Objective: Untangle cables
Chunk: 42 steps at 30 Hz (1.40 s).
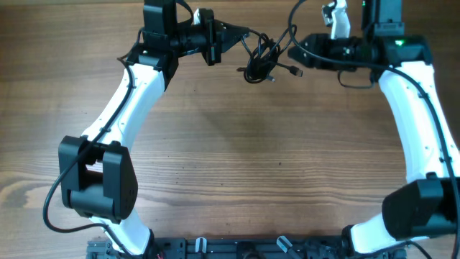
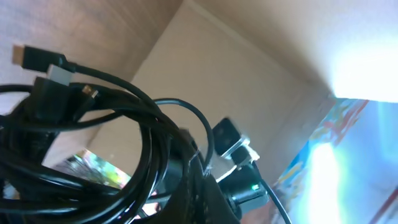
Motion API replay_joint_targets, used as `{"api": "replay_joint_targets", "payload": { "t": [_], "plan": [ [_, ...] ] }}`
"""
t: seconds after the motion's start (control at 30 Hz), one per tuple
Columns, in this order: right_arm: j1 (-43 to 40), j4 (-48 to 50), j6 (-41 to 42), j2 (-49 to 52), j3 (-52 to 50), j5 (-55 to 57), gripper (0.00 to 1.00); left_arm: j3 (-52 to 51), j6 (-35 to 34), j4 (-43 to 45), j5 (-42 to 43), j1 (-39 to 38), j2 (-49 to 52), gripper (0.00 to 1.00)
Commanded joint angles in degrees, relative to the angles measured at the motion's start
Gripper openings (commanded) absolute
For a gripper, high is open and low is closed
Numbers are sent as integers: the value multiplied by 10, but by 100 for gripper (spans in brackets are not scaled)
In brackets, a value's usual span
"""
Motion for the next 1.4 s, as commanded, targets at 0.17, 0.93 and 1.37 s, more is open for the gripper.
{"api": "replay_joint_targets", "payload": {
  "t": [0.17, 0.93, 1.37],
  "plan": [
    [29, 77, 104, 56, 4, 50, 50, 4, -46, 5, 17, -8, -2, 4],
    [54, -73, 55, 65, 4, 68, 4, 4, 175, -112, -220, -8, -2, 4],
    [40, -132, -93, -30, 6, -176, 4, 4, 400, -407, -456, -8, -1, 4]
  ]
}}
